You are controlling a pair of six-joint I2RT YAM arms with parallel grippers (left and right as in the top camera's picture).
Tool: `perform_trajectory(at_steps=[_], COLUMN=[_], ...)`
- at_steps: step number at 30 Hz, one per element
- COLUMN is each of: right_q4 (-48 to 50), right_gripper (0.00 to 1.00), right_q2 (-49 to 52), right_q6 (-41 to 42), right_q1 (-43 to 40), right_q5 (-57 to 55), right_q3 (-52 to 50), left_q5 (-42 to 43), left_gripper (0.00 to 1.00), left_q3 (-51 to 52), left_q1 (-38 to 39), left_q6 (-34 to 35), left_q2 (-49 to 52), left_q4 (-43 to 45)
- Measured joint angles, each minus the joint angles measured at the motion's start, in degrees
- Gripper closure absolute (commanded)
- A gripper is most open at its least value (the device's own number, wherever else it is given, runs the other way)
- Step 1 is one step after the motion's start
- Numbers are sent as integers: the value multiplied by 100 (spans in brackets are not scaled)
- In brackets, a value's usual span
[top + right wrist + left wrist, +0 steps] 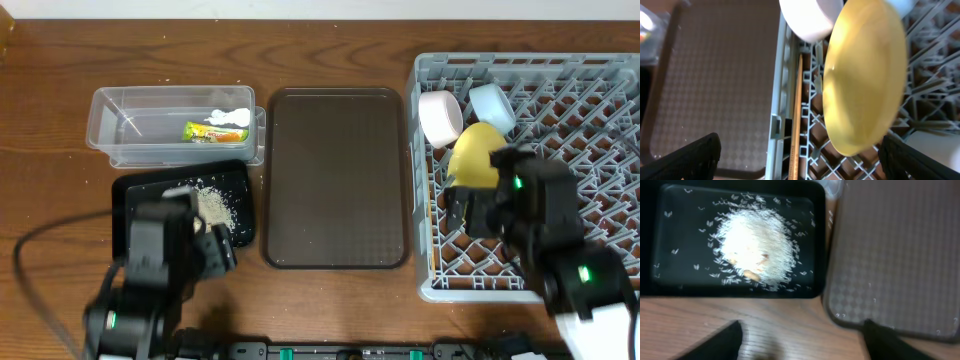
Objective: Sort waste into correct bins and load items into the dishwasher rack
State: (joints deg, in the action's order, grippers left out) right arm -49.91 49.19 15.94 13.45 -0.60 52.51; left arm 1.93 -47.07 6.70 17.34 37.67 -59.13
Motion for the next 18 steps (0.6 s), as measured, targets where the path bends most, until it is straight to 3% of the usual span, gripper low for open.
perform_trajectory(at_steps=[7,18], right_q4=[0,-37], right_gripper=[1,1], right_q2=[-651,-619], right_q6=[157,168], right_q1=[33,33], right_q5=[-227,-289], right_q3=[-778,-1104], left_q5=[-240,-278], left_gripper=[12,11], left_q3=[291,291], left_q1=[11,11], left_q6=[645,859], left_q2=[-706,-717], left_q4=[55,63])
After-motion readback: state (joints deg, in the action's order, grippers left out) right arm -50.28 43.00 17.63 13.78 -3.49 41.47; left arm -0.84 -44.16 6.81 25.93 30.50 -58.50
